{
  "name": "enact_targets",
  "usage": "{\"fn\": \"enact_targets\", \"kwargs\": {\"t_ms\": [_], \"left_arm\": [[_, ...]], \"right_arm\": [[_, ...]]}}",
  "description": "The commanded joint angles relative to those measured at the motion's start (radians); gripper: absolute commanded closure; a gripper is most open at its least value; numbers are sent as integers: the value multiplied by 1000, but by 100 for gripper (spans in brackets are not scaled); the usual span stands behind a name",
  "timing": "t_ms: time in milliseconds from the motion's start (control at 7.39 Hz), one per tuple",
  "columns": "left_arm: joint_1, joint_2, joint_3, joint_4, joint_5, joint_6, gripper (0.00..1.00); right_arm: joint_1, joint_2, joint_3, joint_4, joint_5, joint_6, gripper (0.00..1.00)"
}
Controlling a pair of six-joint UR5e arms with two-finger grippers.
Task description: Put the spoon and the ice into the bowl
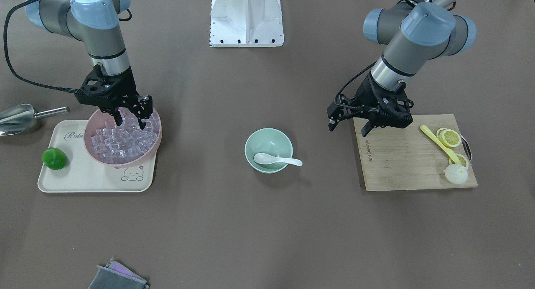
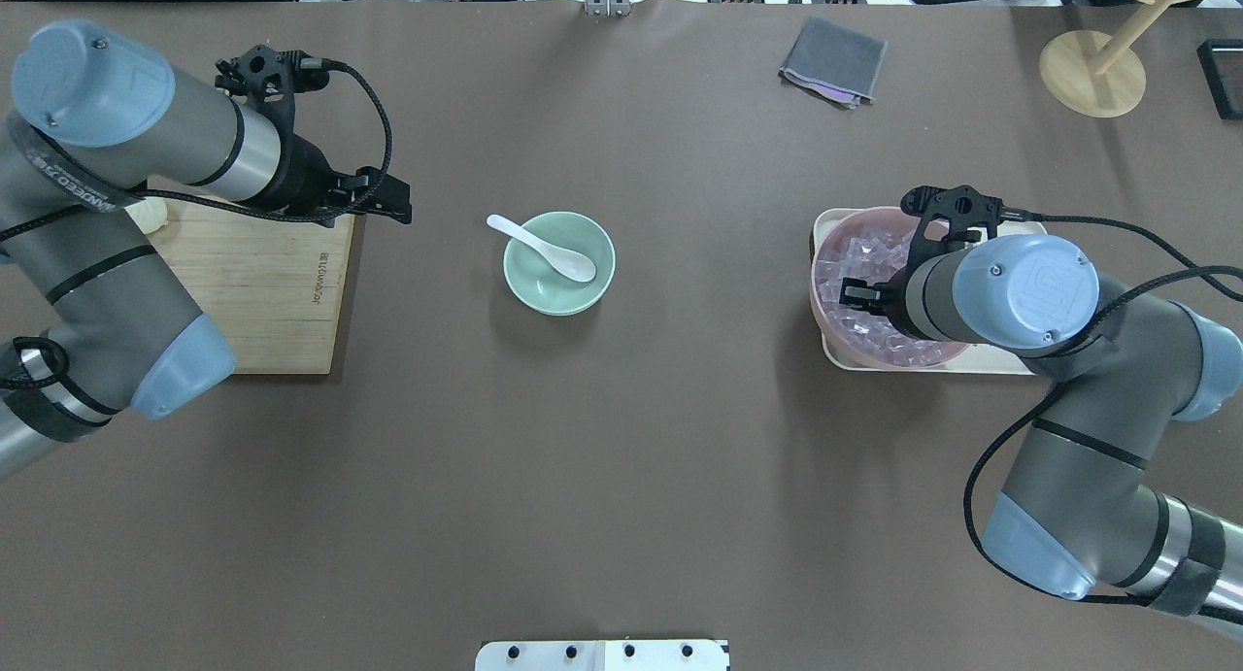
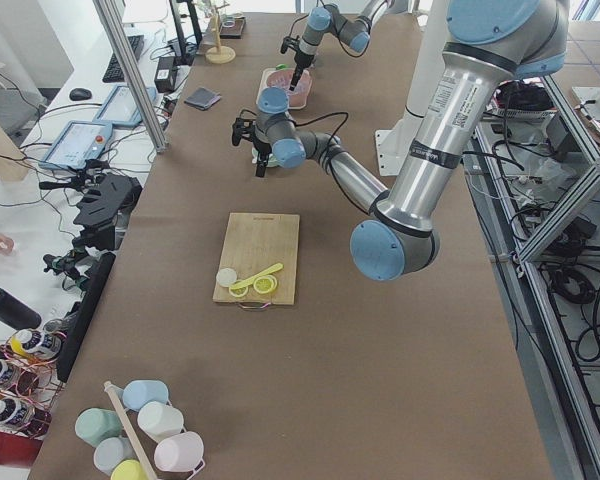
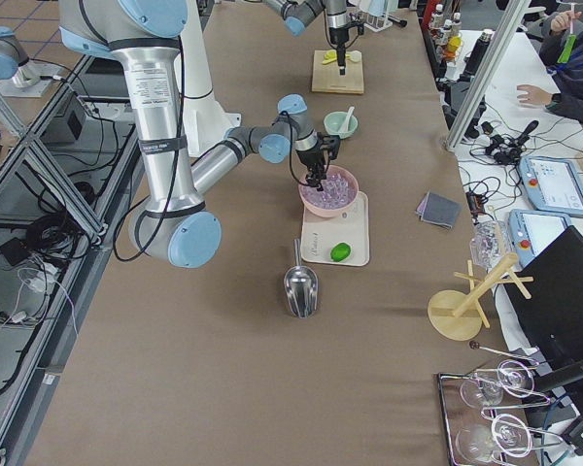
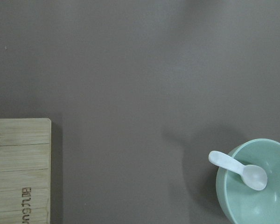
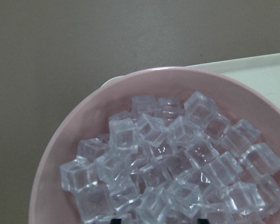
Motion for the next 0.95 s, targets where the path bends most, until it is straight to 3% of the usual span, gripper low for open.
{"fn": "enact_targets", "kwargs": {"t_ms": [0, 677, 812], "left_arm": [[0, 0, 1, 0, 0, -1, 2], [0, 2, 1, 0, 1, -1, 2], [0, 0, 2, 0, 1, -1, 2]], "right_arm": [[-14, 3, -3, -4, -9, 20, 51], [-42, 6, -6, -4, -34, 34, 55], [-44, 4, -6, -4, -34, 34, 63]]}}
